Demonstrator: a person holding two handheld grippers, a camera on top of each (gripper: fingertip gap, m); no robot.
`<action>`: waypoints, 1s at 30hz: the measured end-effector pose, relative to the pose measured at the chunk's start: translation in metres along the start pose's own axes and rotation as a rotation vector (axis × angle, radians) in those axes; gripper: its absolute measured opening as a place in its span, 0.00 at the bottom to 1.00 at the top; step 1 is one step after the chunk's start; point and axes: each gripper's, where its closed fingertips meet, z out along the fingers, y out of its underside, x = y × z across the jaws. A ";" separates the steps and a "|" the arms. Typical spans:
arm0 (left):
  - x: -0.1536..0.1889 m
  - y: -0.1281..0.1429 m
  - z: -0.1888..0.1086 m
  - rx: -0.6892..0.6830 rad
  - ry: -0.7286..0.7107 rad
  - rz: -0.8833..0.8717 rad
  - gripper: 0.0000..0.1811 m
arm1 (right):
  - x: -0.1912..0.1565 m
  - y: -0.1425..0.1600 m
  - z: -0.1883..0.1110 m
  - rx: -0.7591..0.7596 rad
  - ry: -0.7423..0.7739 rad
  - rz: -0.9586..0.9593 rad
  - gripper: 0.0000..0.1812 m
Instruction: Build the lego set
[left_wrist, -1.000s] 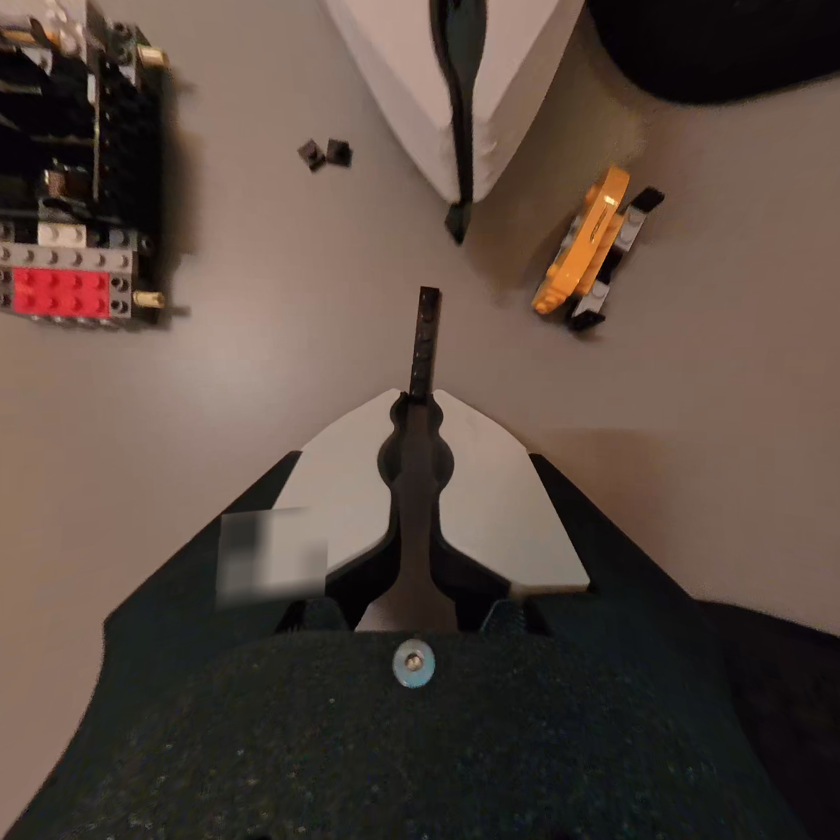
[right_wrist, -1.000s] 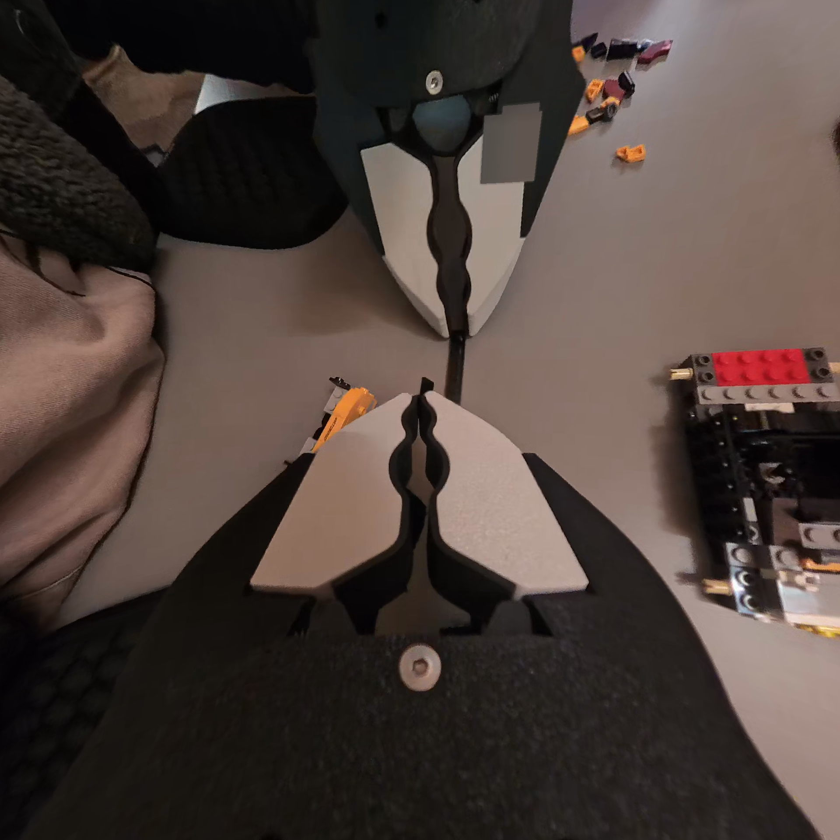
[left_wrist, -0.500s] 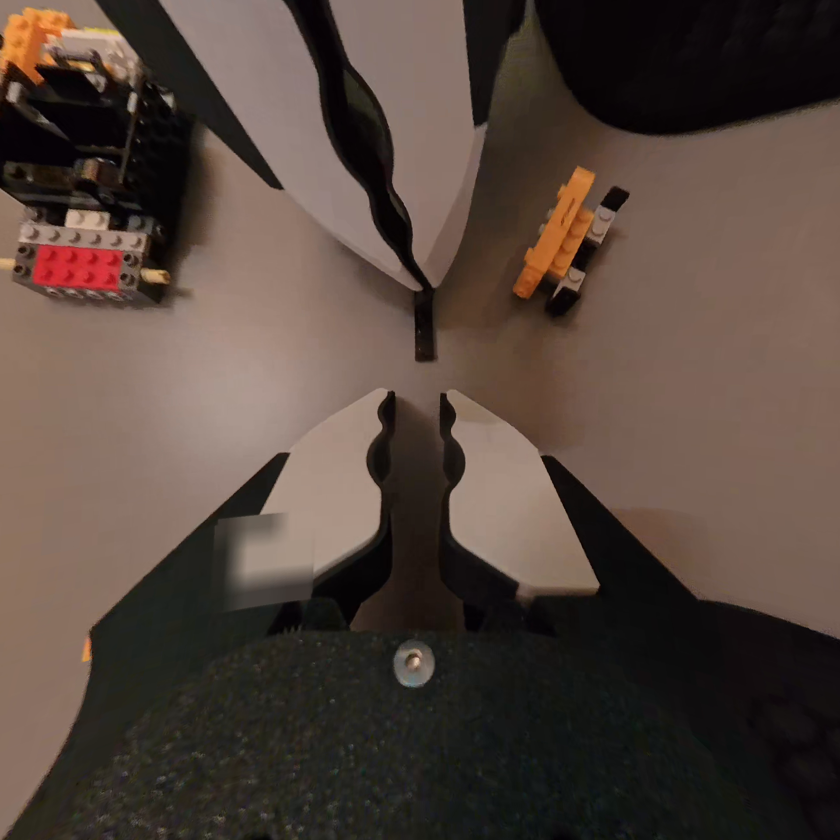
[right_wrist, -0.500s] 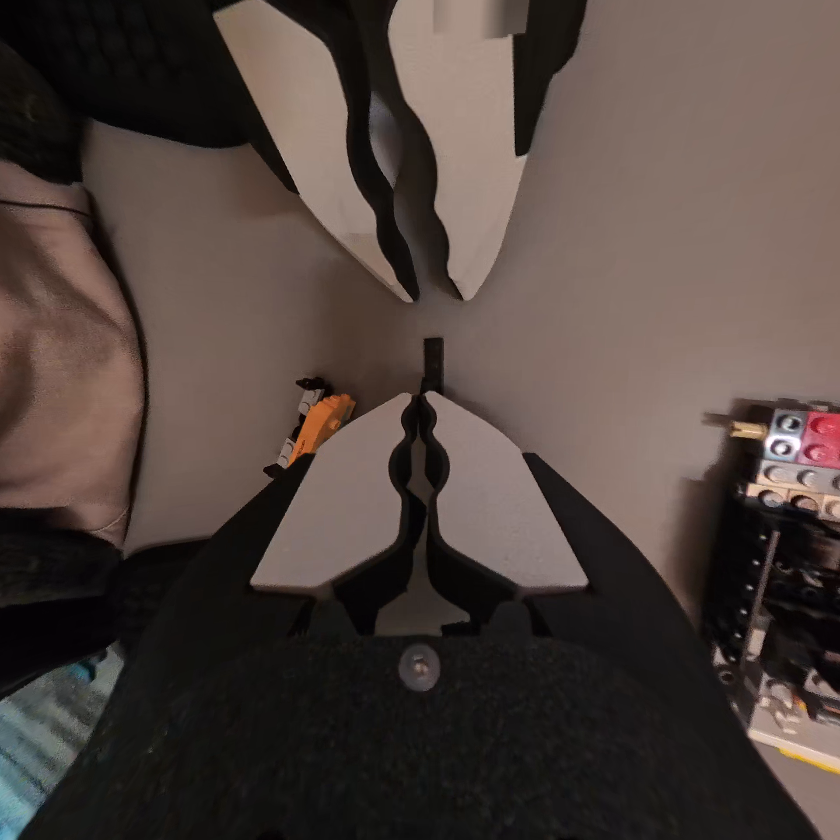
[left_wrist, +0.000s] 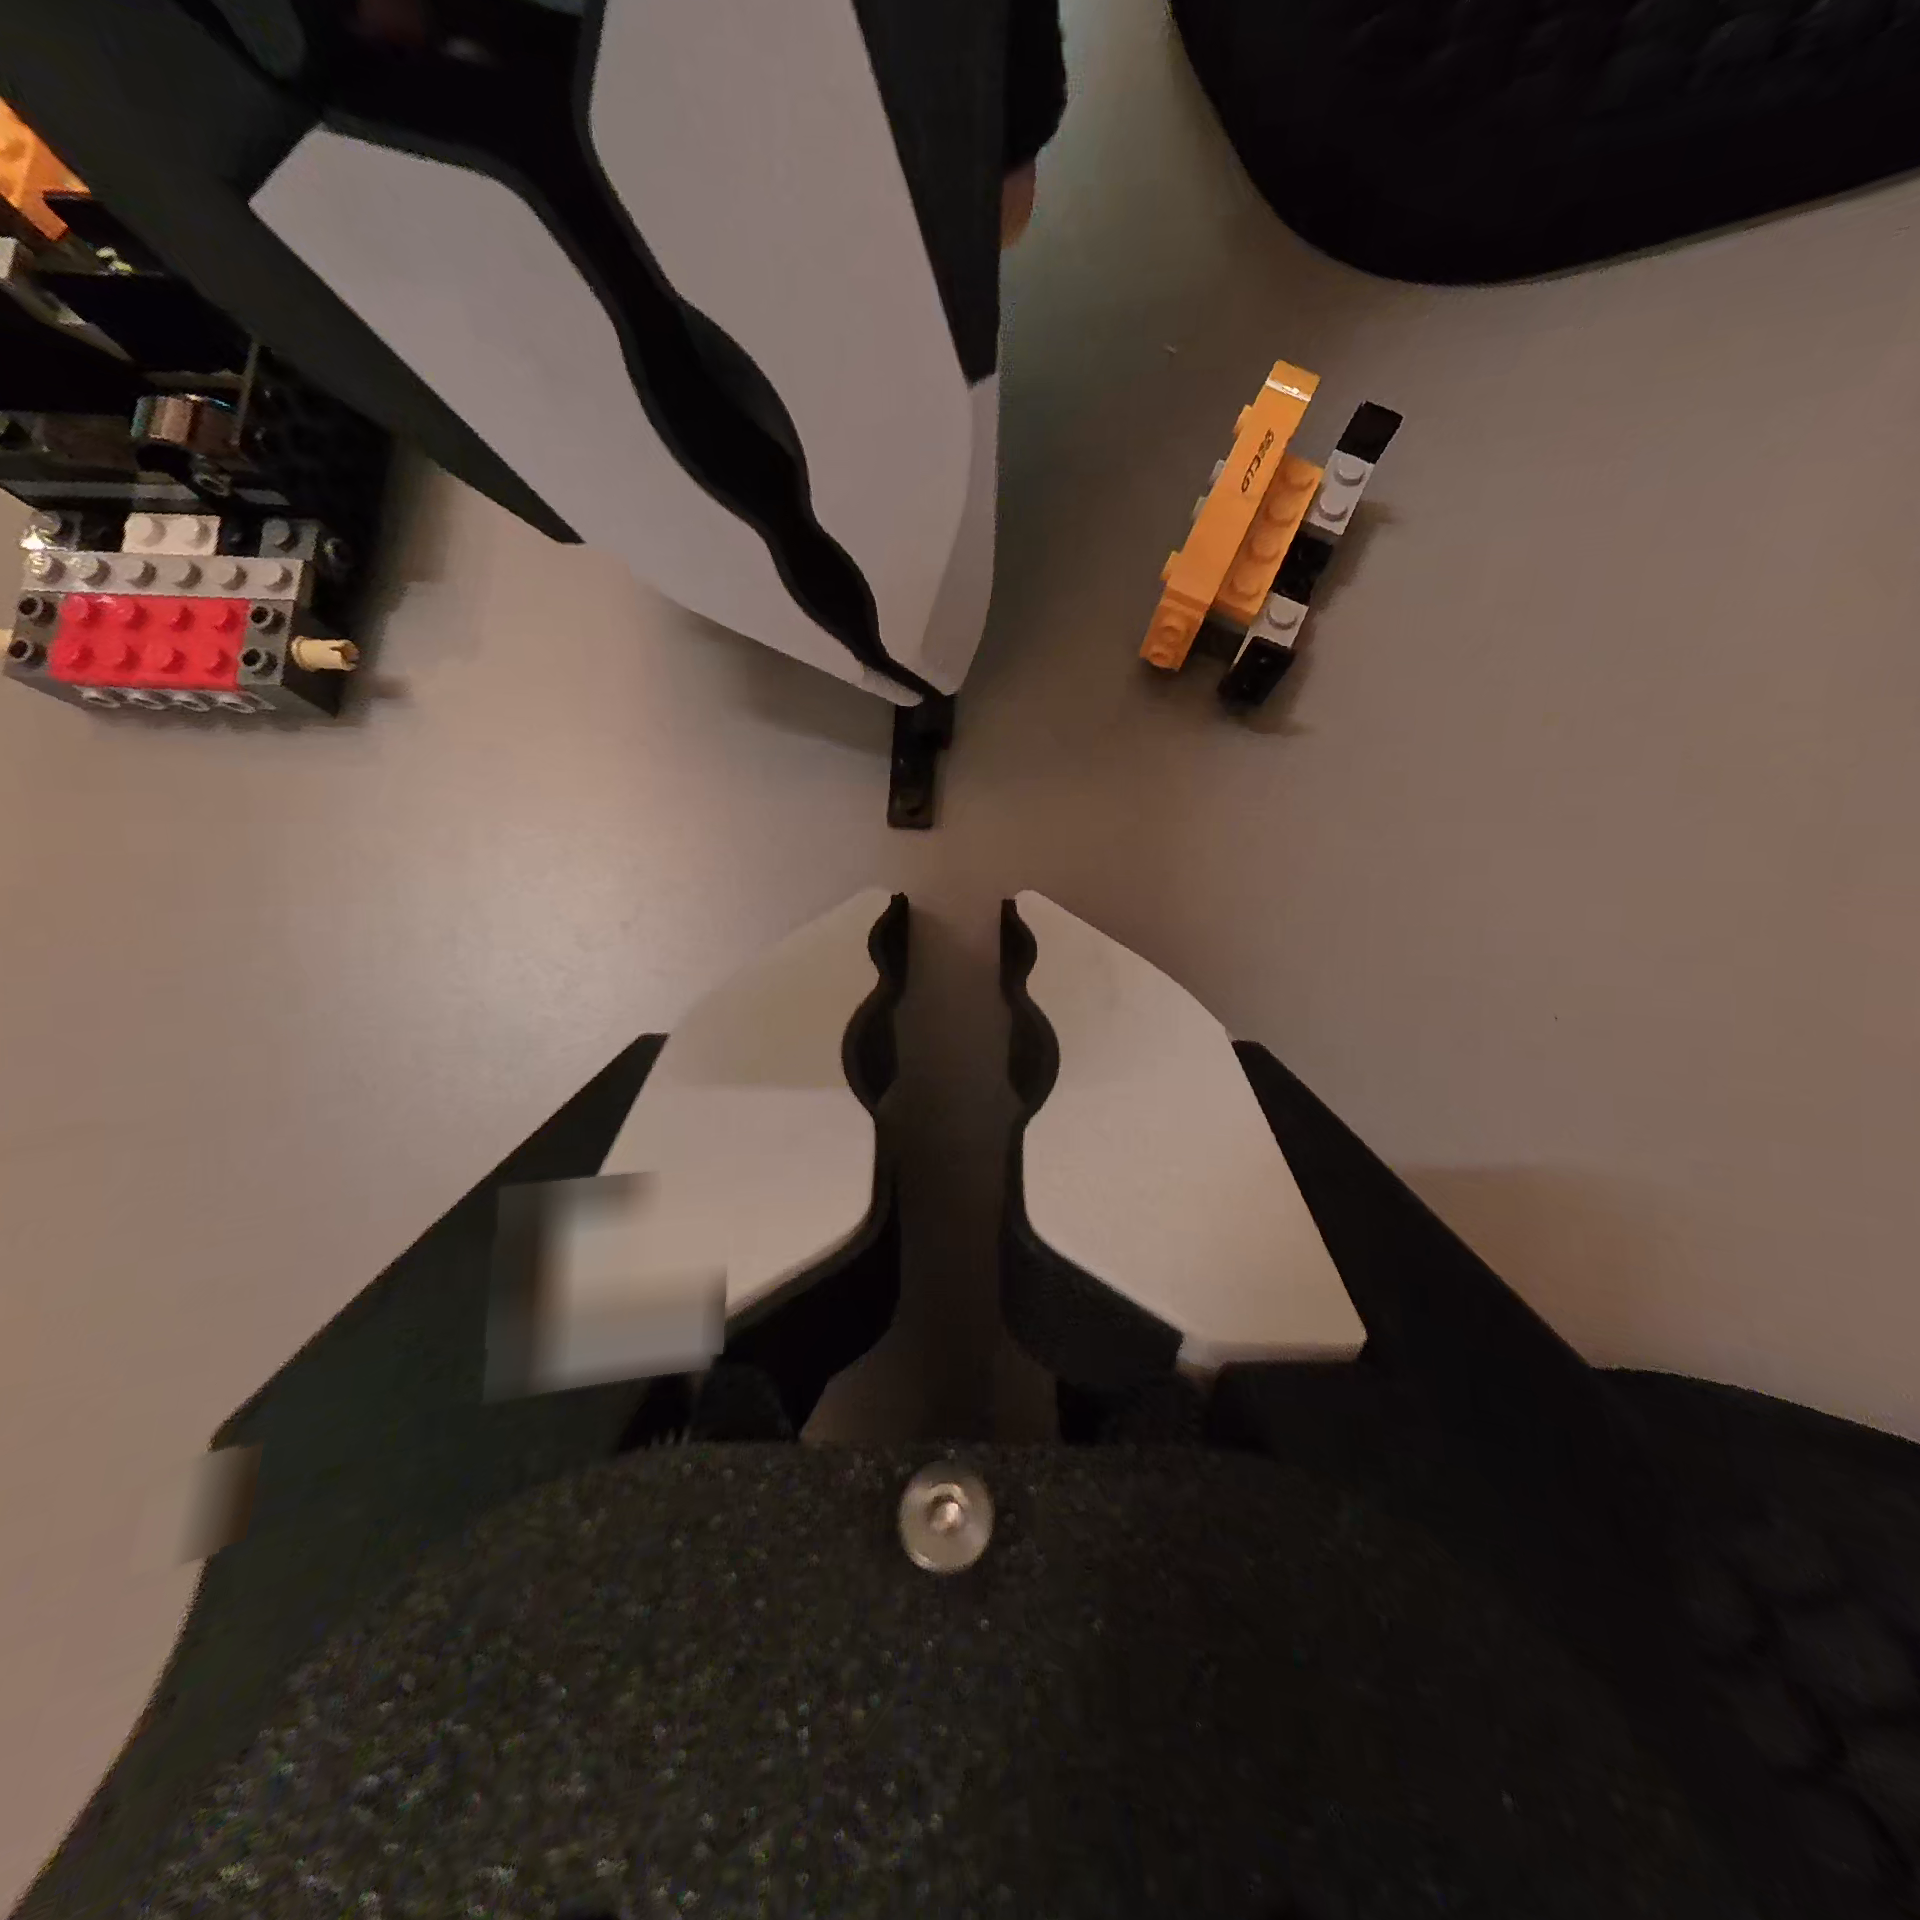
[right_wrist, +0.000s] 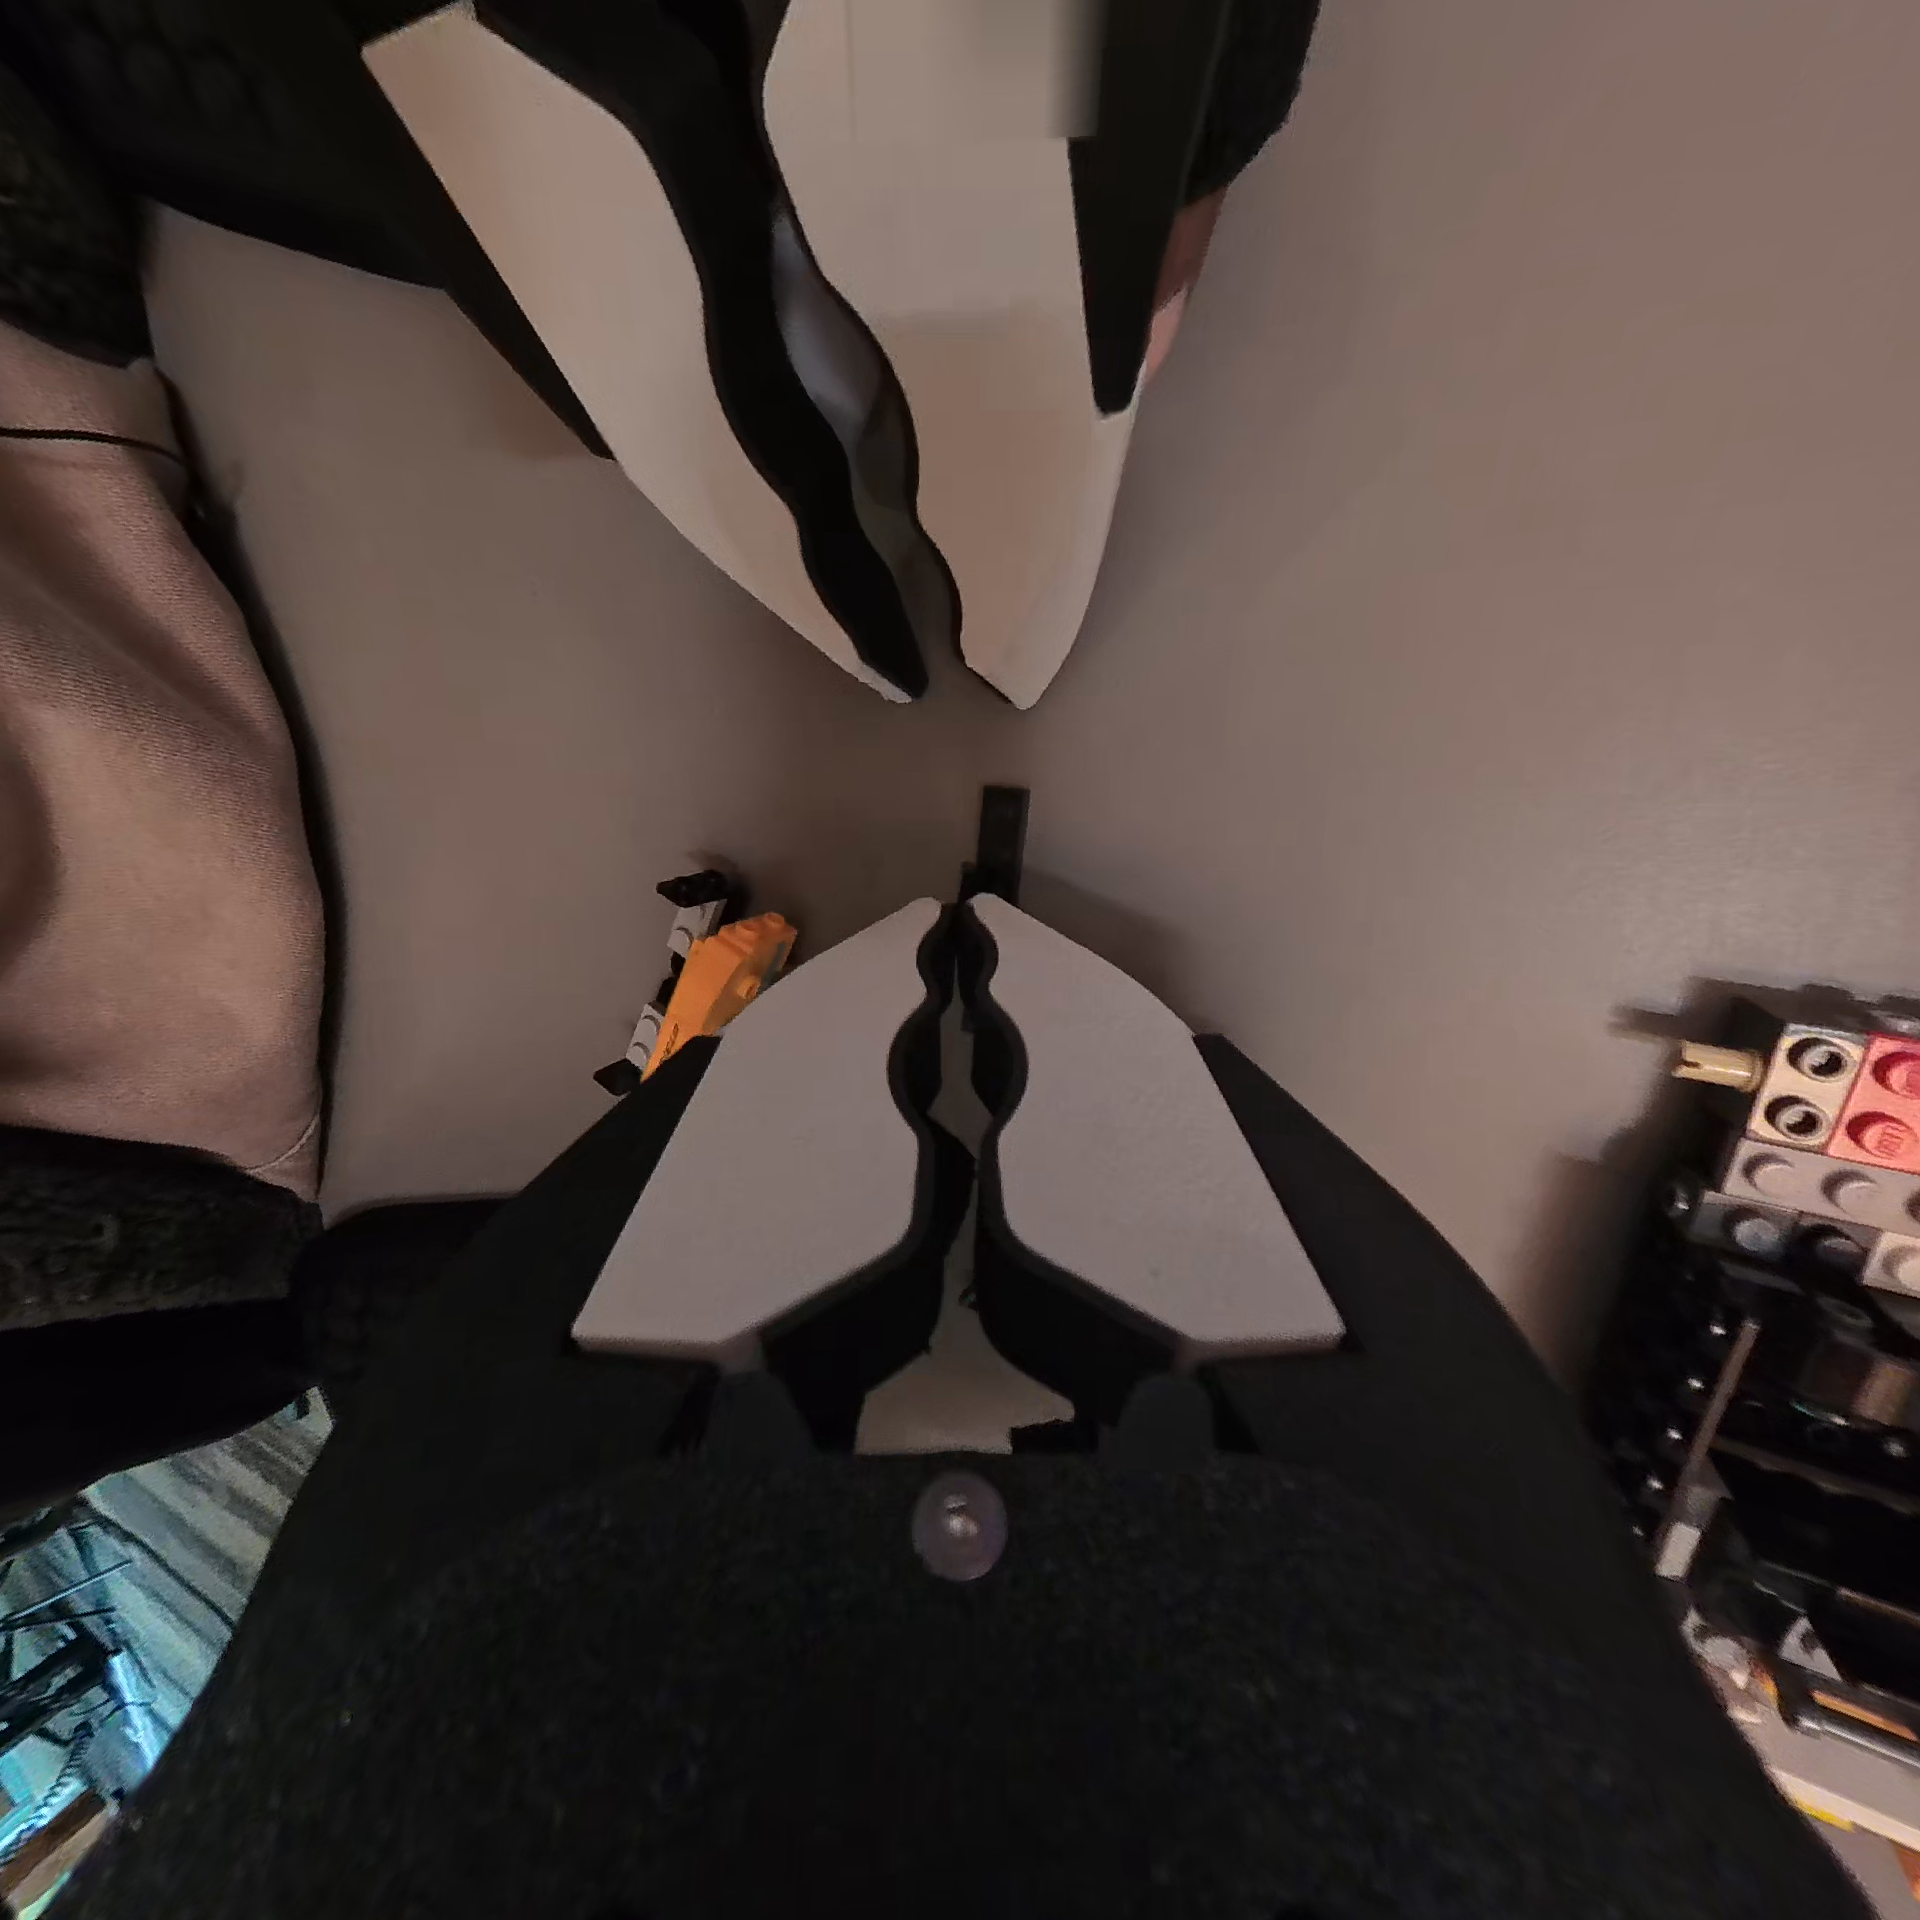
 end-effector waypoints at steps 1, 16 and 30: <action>-0.001 0.000 0.000 0.003 -0.005 0.001 0.10 | 0.000 0.000 0.000 0.001 -0.003 0.004 0.00; -0.011 -0.015 0.012 0.055 -0.099 0.043 0.13 | 0.005 0.002 -0.003 0.012 -0.026 0.035 0.00; -0.013 -0.019 0.016 0.067 -0.104 0.043 0.06 | 0.010 0.002 -0.005 0.020 -0.015 0.070 0.00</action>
